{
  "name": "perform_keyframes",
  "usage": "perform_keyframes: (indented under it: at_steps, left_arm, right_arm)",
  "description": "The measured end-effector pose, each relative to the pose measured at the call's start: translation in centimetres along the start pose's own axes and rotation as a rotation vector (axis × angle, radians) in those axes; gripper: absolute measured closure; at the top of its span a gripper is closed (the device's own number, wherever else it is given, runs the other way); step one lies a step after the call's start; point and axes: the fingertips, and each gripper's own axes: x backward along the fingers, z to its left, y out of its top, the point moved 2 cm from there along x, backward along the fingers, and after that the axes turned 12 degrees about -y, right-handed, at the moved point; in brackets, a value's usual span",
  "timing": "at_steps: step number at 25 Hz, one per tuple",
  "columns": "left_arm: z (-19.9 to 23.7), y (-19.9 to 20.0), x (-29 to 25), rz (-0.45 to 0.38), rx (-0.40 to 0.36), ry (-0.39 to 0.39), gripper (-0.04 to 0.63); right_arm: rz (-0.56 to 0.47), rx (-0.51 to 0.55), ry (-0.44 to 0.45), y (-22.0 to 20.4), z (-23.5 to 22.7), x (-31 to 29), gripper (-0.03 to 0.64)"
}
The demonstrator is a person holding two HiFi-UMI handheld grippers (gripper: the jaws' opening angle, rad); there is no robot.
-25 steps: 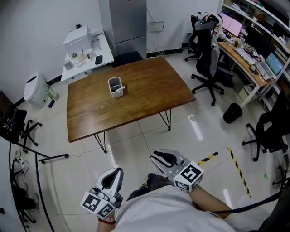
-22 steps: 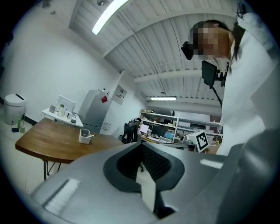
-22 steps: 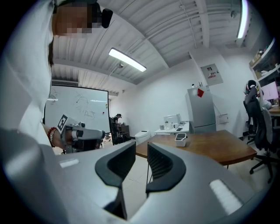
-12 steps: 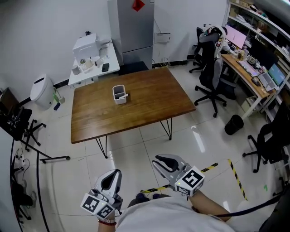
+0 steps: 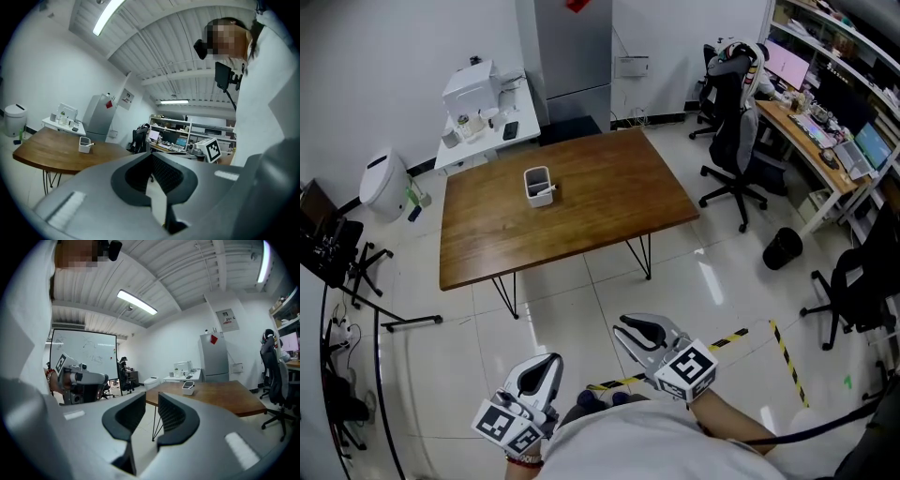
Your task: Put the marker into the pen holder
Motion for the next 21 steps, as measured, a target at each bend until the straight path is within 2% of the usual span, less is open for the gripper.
perform_keyframes:
  at_steps: [6, 15, 21]
  left_arm:
    - [1.9, 0.4, 1.7, -0.037, 0.036, 0.053, 0.612]
    - [1.8, 1.5, 2.3, -0.085, 0.118, 0.036, 0.612]
    - [1.3, 4.2, 3.1, -0.137, 0.114, 0.022, 0.612]
  right_arm:
    - [0.016, 0.015, -0.009, -0.4, 0.1, 0.0, 0.555]
    - [0.054, 0.052, 0.049, -0.9, 2.2, -2.2, 0.555]
    - [0.053, 0.057, 0.038, -0.2, 2.4, -2.1, 0.555]
